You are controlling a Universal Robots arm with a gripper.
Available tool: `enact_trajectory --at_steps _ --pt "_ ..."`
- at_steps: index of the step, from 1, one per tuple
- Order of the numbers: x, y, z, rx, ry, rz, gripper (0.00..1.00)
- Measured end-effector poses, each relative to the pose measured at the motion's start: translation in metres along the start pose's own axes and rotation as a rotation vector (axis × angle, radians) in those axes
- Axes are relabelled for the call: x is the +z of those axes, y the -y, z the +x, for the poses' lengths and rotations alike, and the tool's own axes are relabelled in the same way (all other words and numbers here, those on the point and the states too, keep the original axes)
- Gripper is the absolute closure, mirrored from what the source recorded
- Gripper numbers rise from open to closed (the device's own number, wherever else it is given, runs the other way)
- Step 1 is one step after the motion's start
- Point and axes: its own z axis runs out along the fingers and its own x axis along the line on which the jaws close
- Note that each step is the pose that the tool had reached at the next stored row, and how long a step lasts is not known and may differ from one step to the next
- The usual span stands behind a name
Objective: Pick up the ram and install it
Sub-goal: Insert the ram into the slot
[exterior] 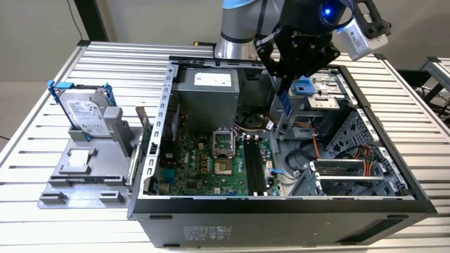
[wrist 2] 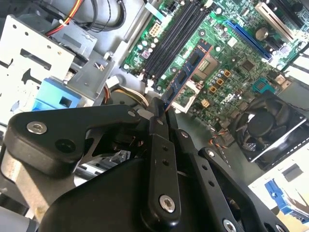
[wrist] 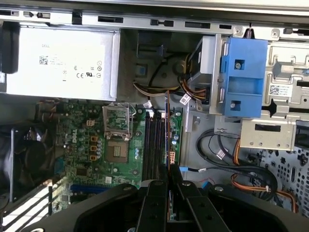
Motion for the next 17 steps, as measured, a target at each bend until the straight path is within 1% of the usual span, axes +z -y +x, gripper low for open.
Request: enact_trajectory --at_steps 7,17 --pt "0.0091 0.0003 -0.0005 0.0 0.0 0.0006 1.0" --pt "0.0214 0.0017 -0.007 0.003 0.0 0.0006 1.0"
